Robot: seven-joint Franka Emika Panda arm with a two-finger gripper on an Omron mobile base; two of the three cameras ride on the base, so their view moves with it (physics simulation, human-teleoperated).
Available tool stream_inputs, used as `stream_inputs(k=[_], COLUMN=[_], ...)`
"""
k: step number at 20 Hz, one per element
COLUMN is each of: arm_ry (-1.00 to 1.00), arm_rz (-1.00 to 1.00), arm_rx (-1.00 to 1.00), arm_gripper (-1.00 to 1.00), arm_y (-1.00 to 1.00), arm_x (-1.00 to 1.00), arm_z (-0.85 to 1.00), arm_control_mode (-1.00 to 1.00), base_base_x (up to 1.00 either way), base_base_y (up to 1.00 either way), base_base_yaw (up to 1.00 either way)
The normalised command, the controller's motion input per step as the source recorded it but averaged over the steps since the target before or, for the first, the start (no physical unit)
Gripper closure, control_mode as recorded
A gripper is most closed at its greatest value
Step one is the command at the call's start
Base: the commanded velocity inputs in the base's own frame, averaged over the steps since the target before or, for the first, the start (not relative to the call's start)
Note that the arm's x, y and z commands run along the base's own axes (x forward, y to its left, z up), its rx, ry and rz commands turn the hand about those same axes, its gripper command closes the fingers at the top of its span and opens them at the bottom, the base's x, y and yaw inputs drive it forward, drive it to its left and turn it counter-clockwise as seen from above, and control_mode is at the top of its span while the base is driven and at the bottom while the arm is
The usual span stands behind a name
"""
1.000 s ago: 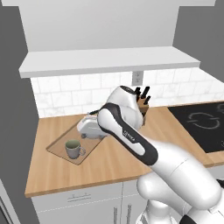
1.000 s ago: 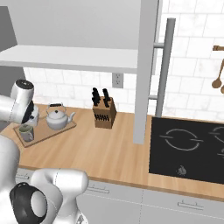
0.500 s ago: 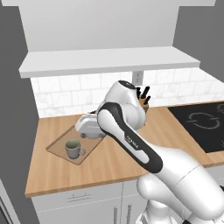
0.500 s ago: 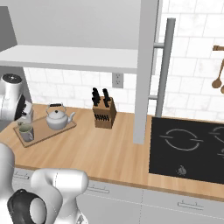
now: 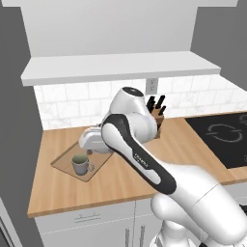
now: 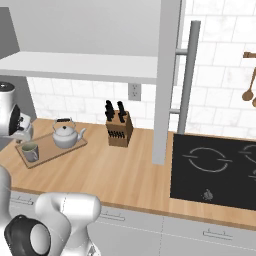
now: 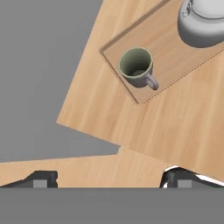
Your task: Pick the kettle from the counter and place it on the tray. Then pick the mug from the cabinet and place it on the tray. Then close the cabinet doors.
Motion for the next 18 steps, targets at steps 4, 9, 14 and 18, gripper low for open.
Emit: stream_inputs(k=[4,9,14,18], arm_ry=[-0.07,-0.08,-0.01,-0.17], arm_rz=[0.00,0.00,0.01,0.05], arm_rx=[-0.04,-0.02,-0.06,-0.13], arm_gripper=[-1.00,-1.00,-1.00,-1.00], arm_y=[0.20,0.13,0.17,0.25], arm_x=[-0.24,-0.44,-0.48,-0.62], arm_z=[0.00,0.06,0.04,0.00], arm_control_mode=[-1.00,-1.00,-1.00,-1.00], base_base_x=[0.00,0.00,0.00,0.00], base_base_y=[0.00,0.00,0.00,0.00], base_base_yaw=[0.00,0.00,0.00,0.00])
